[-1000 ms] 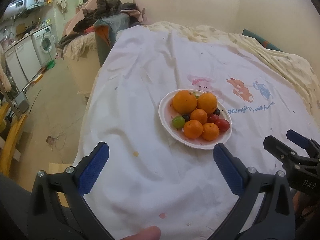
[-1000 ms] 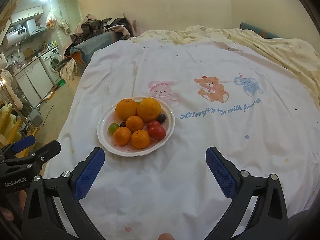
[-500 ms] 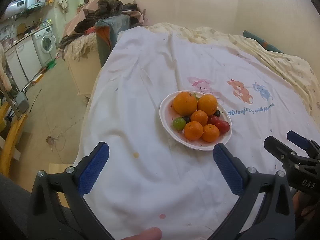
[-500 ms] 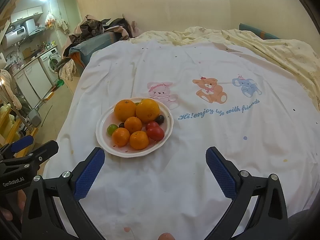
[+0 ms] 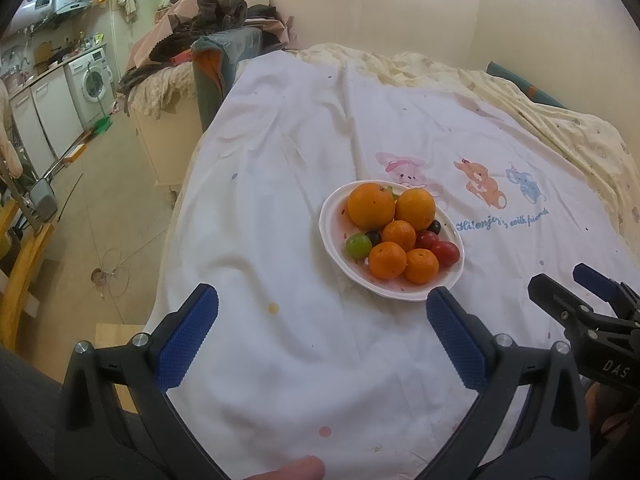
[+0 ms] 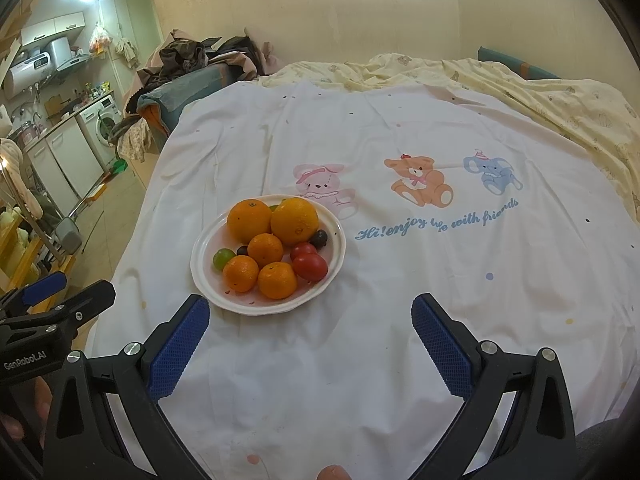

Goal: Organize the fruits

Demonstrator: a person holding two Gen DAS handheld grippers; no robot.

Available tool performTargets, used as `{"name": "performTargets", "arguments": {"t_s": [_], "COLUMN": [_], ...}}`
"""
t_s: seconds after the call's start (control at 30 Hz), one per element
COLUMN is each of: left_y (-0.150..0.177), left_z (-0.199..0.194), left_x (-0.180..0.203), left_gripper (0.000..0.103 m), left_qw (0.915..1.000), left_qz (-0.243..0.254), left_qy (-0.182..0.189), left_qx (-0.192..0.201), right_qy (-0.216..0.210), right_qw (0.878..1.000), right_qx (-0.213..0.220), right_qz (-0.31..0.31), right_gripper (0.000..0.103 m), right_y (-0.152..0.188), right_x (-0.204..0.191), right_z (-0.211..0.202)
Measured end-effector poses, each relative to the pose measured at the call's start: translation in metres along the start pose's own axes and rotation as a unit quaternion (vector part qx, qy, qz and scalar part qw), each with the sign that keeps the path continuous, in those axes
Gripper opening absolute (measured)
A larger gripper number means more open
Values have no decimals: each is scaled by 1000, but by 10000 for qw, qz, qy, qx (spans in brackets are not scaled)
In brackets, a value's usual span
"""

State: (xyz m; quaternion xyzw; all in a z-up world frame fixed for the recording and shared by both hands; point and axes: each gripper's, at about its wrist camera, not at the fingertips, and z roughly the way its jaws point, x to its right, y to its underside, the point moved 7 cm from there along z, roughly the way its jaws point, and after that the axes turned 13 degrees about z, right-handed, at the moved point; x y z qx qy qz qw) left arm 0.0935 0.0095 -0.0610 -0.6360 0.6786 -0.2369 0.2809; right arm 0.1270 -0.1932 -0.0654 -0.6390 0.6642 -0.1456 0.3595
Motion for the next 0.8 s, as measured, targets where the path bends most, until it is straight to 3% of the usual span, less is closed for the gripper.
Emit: {"name": "performTargets", "arguments": {"t_s": [0.8], "left_y": [0], "left_z": [4], "left_x": [4], "left_gripper": [103], "left_qw": [9998], "left_qz": [-73], "left_qy": [143], "left_qx": [-87], "right_qy": [-23], "right_qw": [10000], "right_qx": [40], "right_qz": [-32], "right_gripper": [103], "right_y": [1], "right_x": [1], "right_z": [0]}}
